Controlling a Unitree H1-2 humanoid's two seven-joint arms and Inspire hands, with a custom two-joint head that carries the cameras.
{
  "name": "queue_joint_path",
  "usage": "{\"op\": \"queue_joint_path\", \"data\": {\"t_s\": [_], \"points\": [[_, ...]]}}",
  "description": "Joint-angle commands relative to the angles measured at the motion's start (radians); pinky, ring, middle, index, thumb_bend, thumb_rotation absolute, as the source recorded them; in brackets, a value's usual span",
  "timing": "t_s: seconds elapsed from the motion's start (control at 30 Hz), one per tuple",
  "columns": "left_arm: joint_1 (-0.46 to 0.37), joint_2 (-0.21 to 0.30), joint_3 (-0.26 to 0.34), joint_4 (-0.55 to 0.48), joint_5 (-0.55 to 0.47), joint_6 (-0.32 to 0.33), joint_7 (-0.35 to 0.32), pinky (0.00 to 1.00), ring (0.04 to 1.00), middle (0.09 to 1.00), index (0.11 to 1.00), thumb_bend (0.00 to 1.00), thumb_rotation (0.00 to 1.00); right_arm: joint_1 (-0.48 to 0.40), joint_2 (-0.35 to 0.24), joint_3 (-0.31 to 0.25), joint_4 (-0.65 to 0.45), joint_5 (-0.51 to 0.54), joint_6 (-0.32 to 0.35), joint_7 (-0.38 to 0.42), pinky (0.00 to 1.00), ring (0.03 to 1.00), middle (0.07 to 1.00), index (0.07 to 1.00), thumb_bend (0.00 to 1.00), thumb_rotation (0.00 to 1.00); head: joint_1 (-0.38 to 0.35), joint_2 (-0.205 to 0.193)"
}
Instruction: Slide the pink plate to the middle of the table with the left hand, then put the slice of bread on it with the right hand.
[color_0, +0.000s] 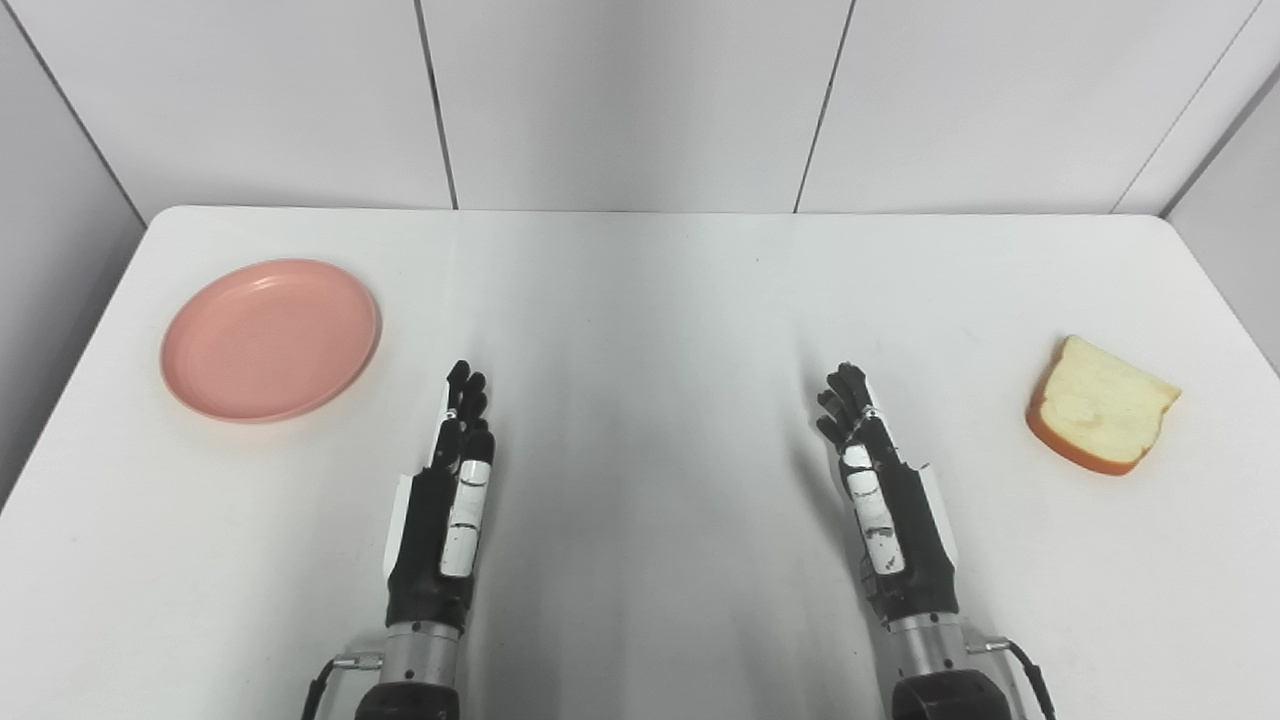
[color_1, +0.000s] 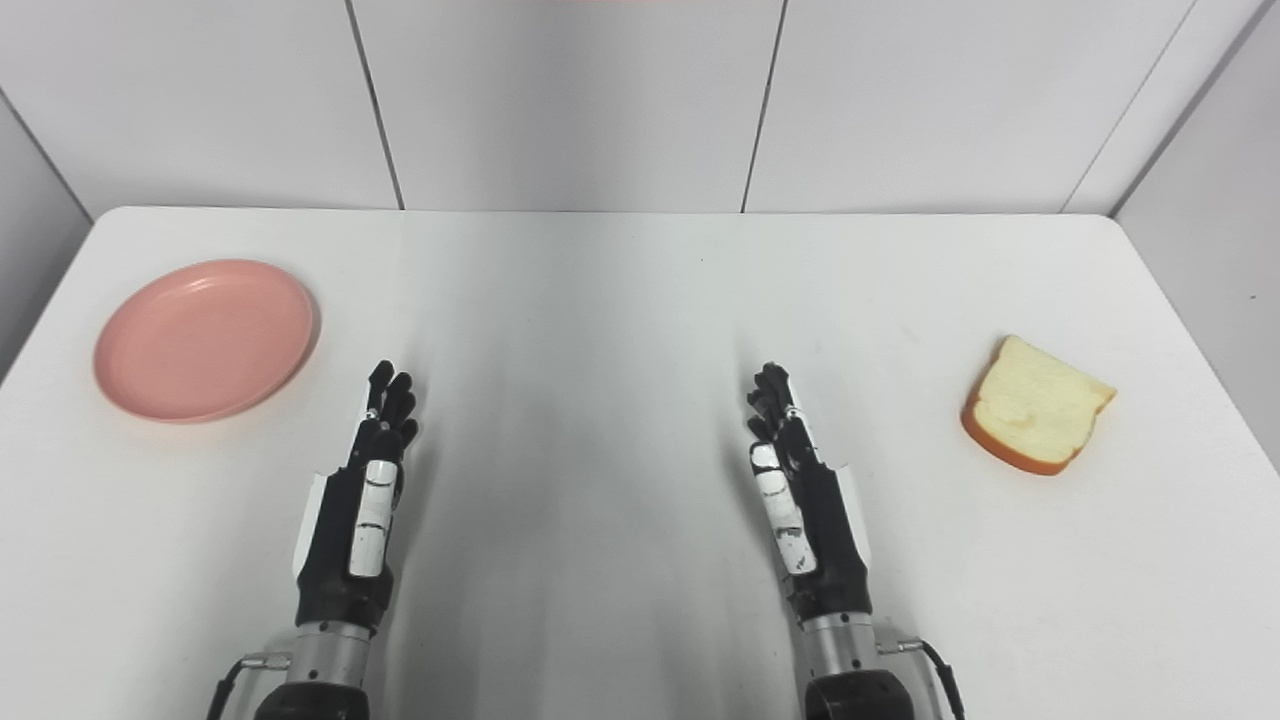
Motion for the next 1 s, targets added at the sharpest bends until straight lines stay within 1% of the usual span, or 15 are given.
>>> {"op": "queue_joint_path", "data": {"t_s": [0.0,0.07,0.2,0.23,0.33,0.4,0.53,0.67,0.83,0.97], "points": [[-0.008,-0.003,-0.007,-0.032,0.005,-0.004,-0.001,1.00,1.000,1.000,1.000,0.68,1.00,-0.016,0.003,-0.007,-0.032,0.011,-0.036,0.005,0.96,0.949,0.962,0.963,0.75,0.92,0.000,0.000],[-0.008,-0.003,-0.006,-0.033,0.008,-0.004,0.001,1.00,1.000,1.000,1.000,0.68,1.00,-0.016,0.004,-0.009,-0.029,0.020,-0.035,0.005,0.96,0.948,0.962,0.963,0.76,0.93,-0.001,0.001],[-0.007,-0.003,-0.007,-0.037,0.007,0.002,-0.003,1.00,1.000,1.000,1.000,0.68,1.00,-0.012,0.011,-0.010,-0.040,0.046,-0.009,0.005,0.96,0.948,0.960,0.957,0.77,0.92,-0.001,0.001],[-0.007,-0.002,-0.007,-0.039,0.008,0.004,-0.002,1.00,1.000,1.000,1.000,0.68,1.00,-0.011,0.013,-0.010,-0.044,0.061,0.007,0.006,0.96,0.948,0.960,0.957,0.76,0.93,0.000,0.001],[-0.007,-0.002,-0.007,-0.039,0.009,0.004,-0.002,1.00,1.000,1.000,1.000,0.69,1.00,-0.011,0.010,-0.005,-0.051,0.082,0.036,0.016,0.98,0.962,0.970,0.961,0.80,0.93,0.000,0.001],[-0.007,-0.002,-0.007,-0.038,0.008,0.005,-0.001,1.00,1.000,1.000,1.000,0.69,1.00,-0.013,-0.001,0.004,-0.051,0.072,0.035,0.029,0.99,0.980,0.986,0.978,0.82,0.95,0.000,0.001],[-0.008,-0.003,-0.008,-0.038,0.006,0.003,-0.002,1.00,1.000,1.000,1.000,0.69,1.00,-0.016,-0.011,0.013,-0.046,0.053,0.023,0.040,1.00,0.988,0.995,0.990,0.82,0.96,-0.002,0.001],[-0.007,-0.001,-0.008,-0.037,0.003,0.001,-0.003,1.00,1.000,1.000,1.000,0.68,1.00,-0.024,-0.008,0.007,-0.033,0.054,0.018,0.039,1.00,0.996,1.000,0.996,0.82,0.96,-0.004,0.001],[-0.007,0.000,-0.008,-0.039,0.008,0.007,-0.004,1.00,1.000,1.000,1.000,0.68,1.00,-0.034,0.001,-0.003,-0.029,0.063,0.035,0.030,1.00,0.997,0.999,0.998,0.78,0.97,-0.005,0.000],[-0.009,-0.002,-0.011,-0.031,0.017,0.001,0.000,1.00,1.000,1.000,1.000,0.68,1.00,-0.035,0.002,-0.010,-0.022,0.071,0.030,0.033,1.00,0.993,0.994,0.988,0.78,0.96,0.004,-0.006]]}}
